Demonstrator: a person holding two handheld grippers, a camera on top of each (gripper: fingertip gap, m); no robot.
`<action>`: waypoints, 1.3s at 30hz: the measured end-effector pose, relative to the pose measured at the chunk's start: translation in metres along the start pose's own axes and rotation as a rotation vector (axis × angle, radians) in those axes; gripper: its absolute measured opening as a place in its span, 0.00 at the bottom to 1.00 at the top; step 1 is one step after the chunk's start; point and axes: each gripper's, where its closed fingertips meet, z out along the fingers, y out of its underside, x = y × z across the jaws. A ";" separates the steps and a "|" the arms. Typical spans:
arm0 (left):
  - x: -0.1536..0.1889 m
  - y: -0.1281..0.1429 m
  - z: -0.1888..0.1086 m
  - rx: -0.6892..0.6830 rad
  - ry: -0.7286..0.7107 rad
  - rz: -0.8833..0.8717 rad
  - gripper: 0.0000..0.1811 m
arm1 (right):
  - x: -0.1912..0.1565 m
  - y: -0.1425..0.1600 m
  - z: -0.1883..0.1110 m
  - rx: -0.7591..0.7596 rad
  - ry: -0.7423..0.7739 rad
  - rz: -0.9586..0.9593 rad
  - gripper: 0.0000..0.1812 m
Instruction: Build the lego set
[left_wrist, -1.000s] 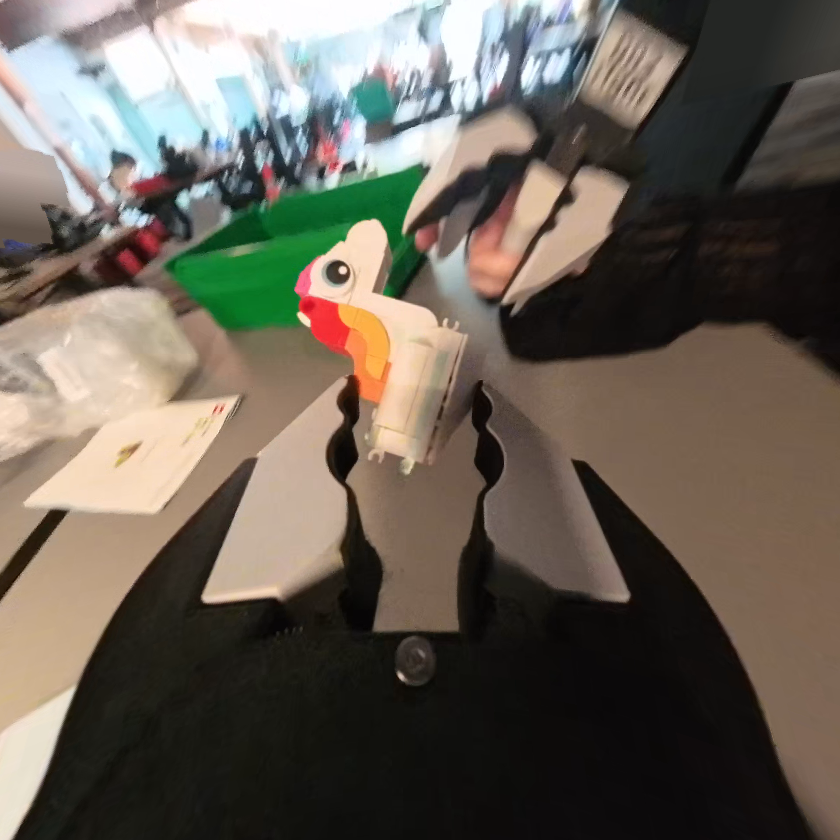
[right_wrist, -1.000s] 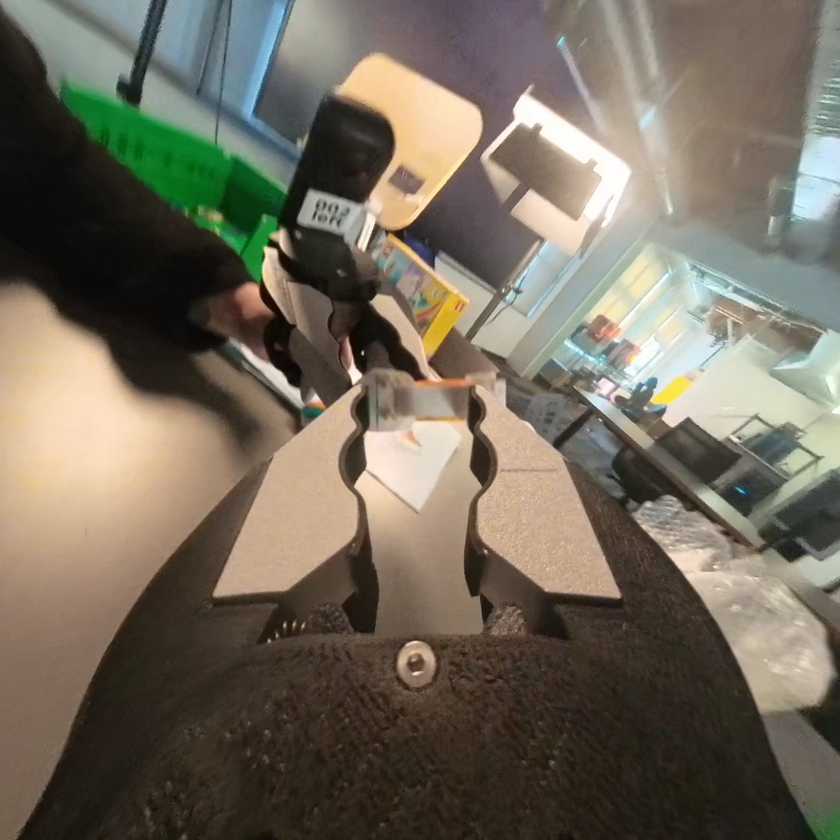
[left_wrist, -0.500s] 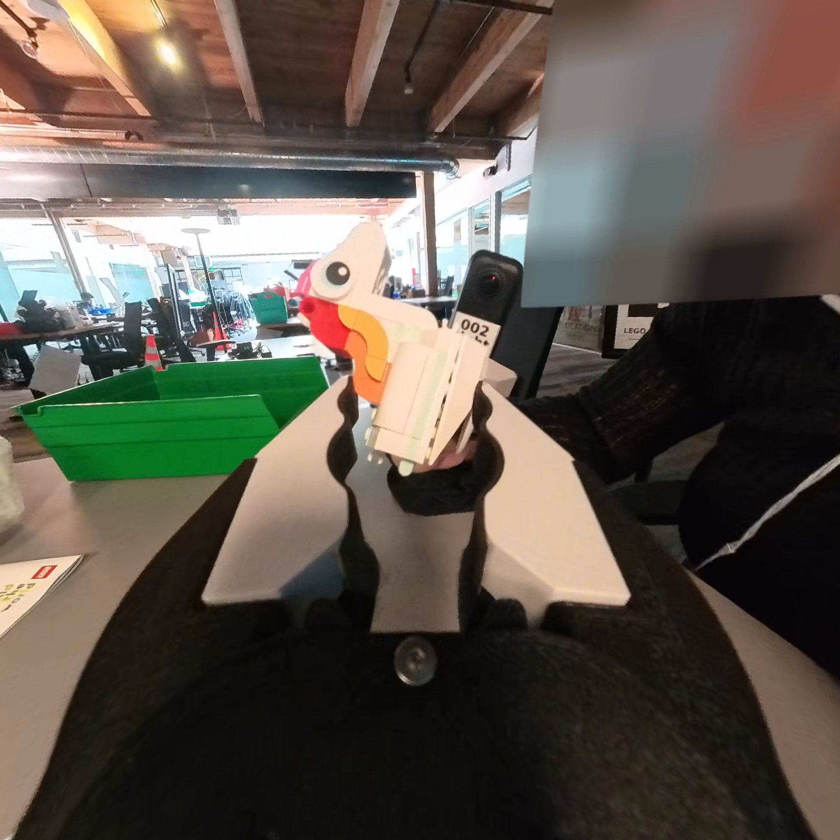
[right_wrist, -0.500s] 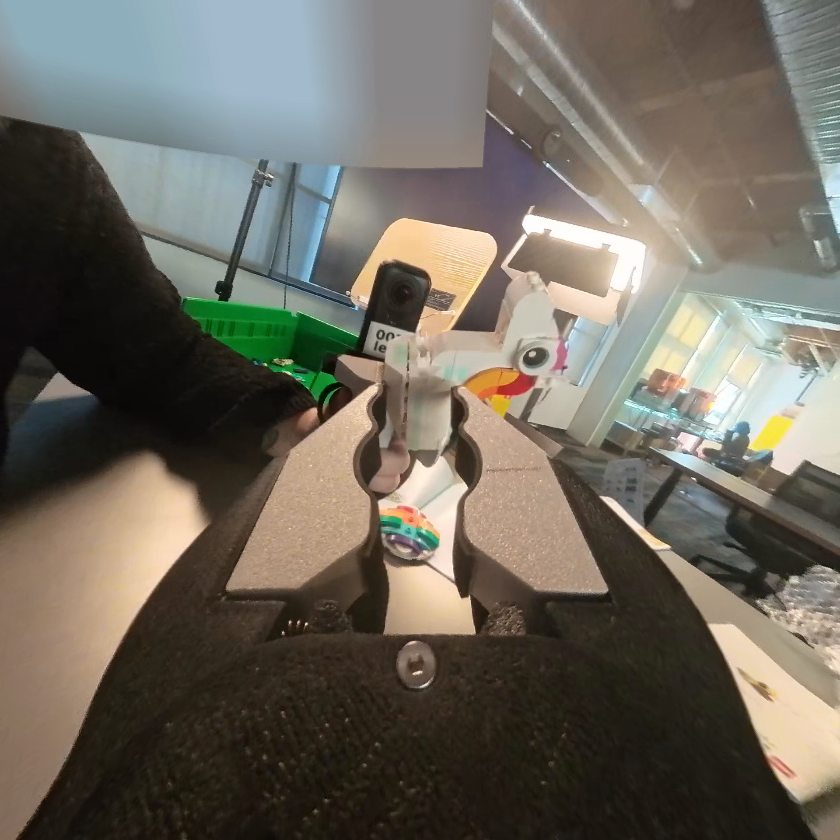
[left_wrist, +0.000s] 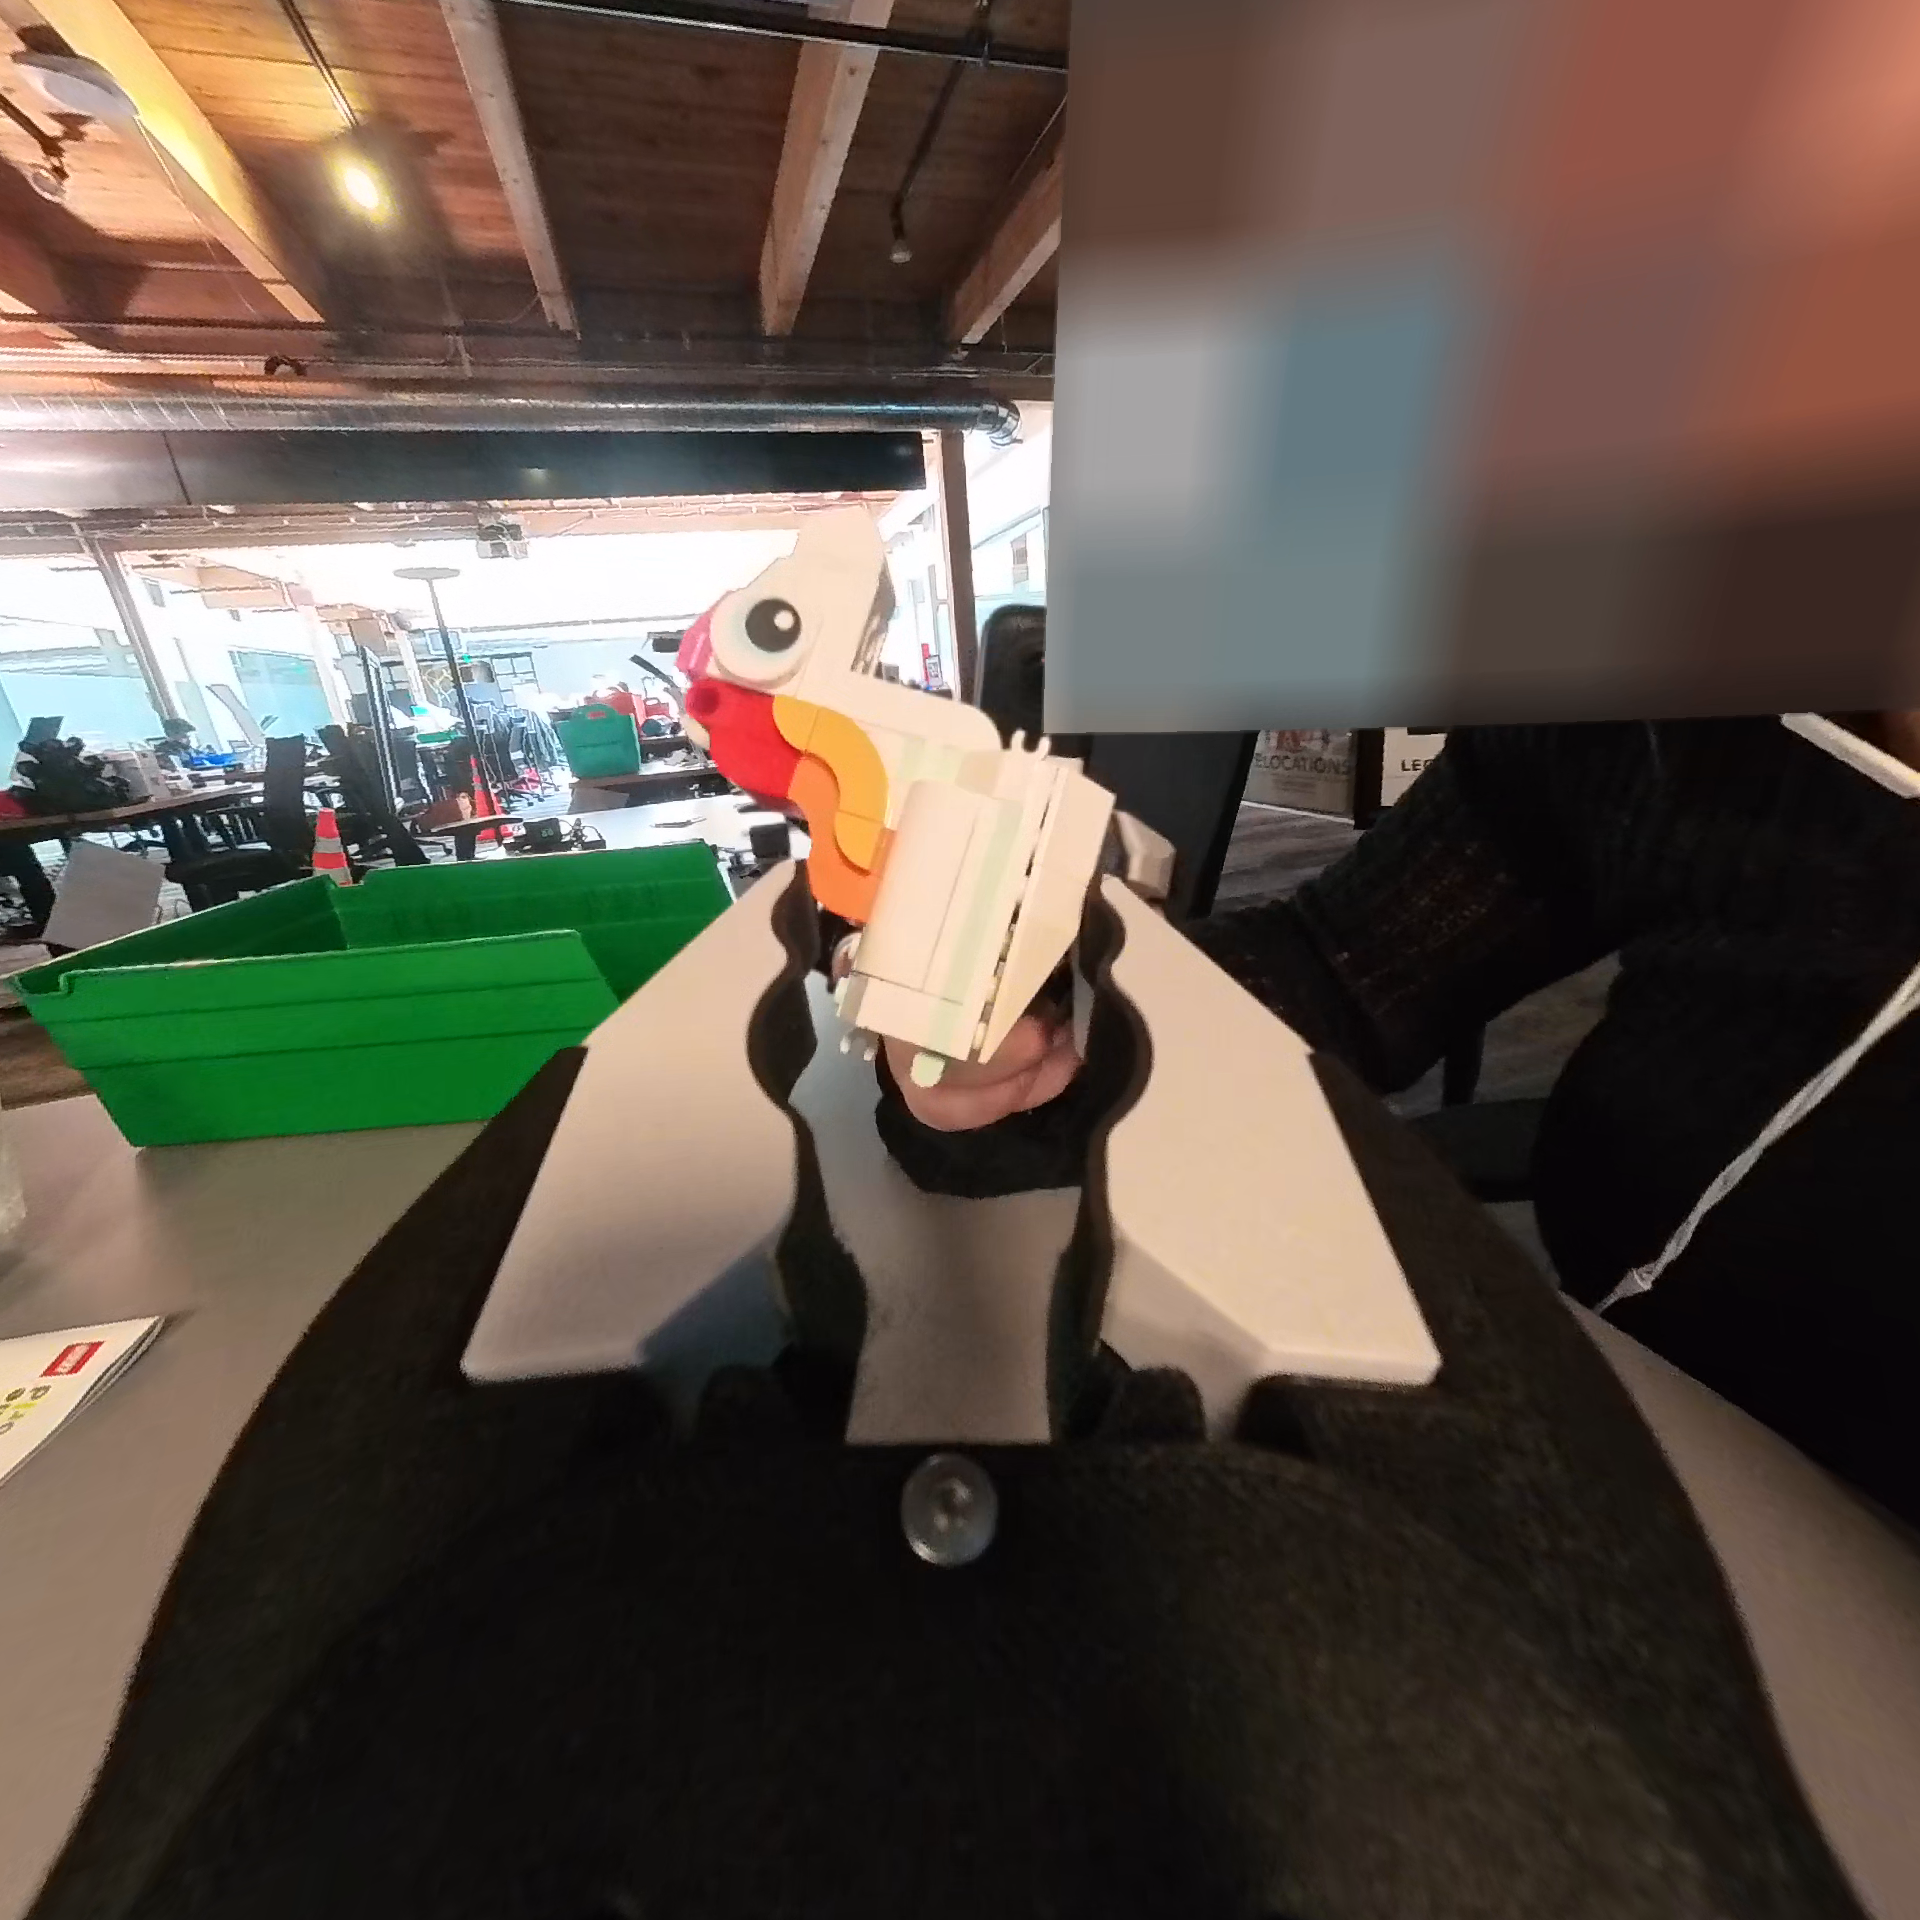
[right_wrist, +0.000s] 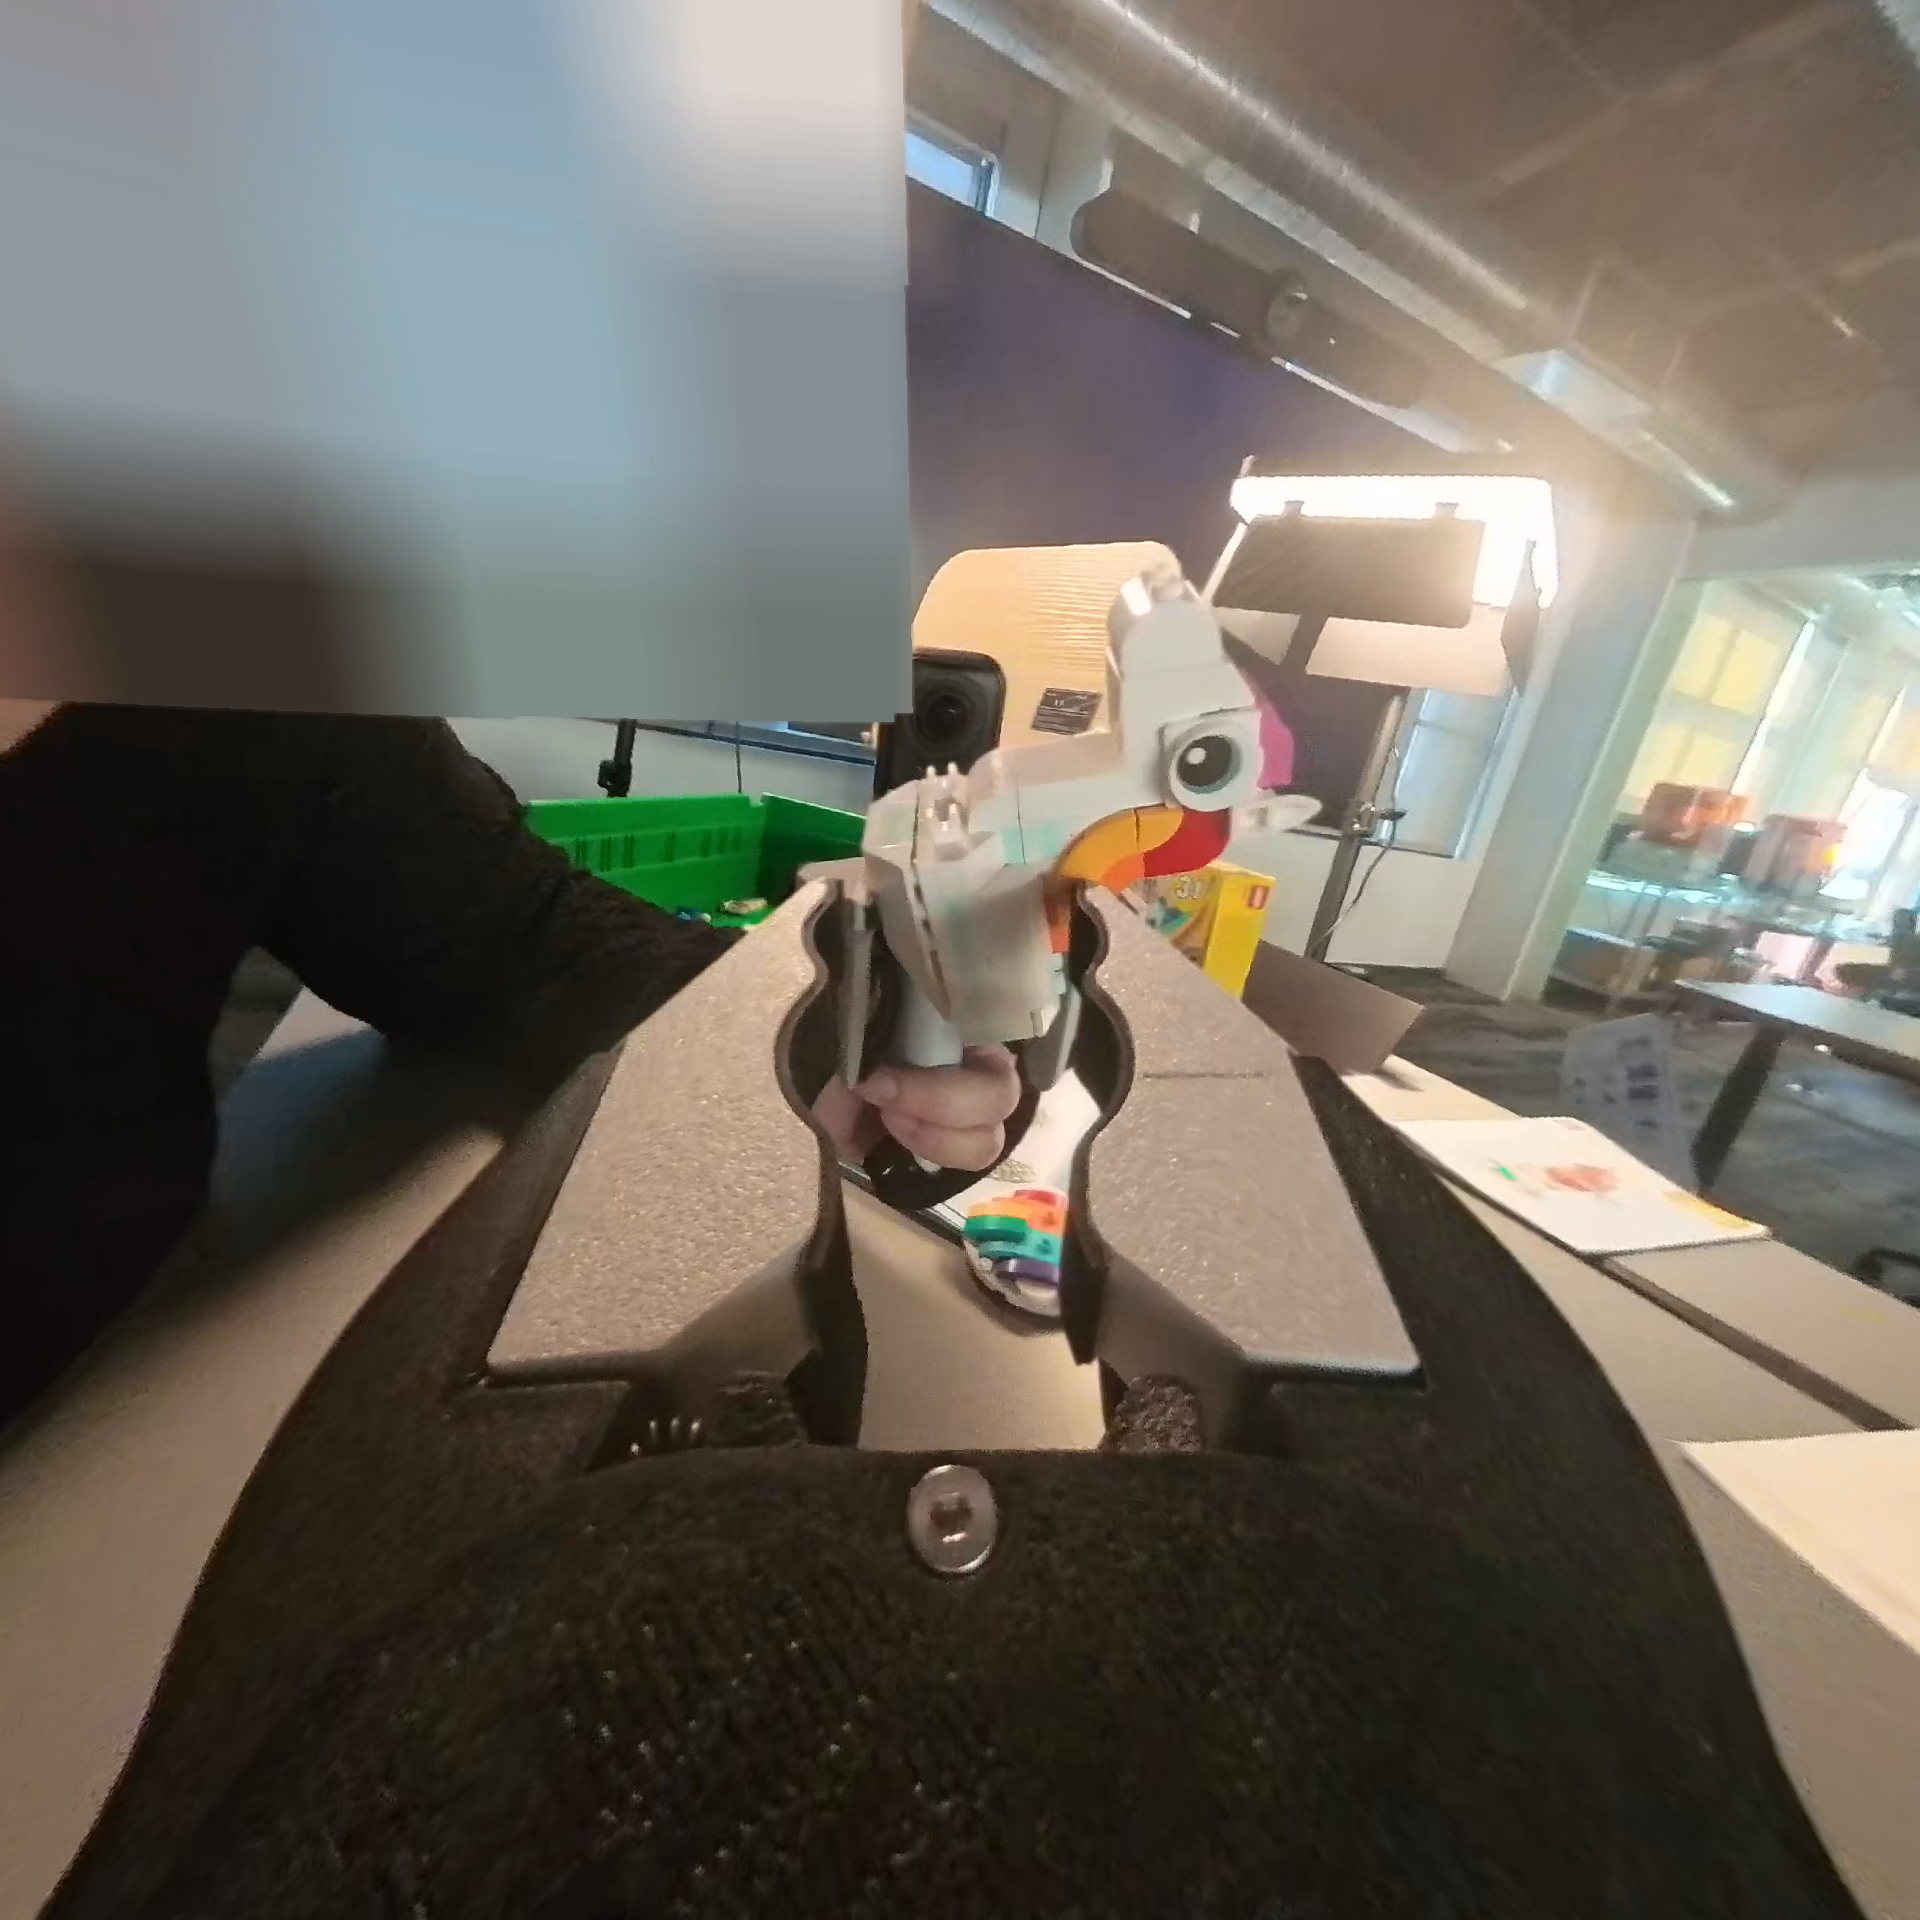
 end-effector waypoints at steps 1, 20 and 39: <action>0.000 0.000 0.000 -0.001 0.004 -0.002 0.28 | 0.001 0.000 0.000 0.003 -0.003 0.017 0.21; -0.008 0.012 0.000 -0.115 -0.127 0.128 0.28 | 0.006 0.001 -0.001 -0.001 0.027 -0.010 0.17; 0.014 0.067 0.007 -0.328 0.006 0.064 0.29 | 0.004 0.013 -0.005 -0.041 0.001 -0.148 0.08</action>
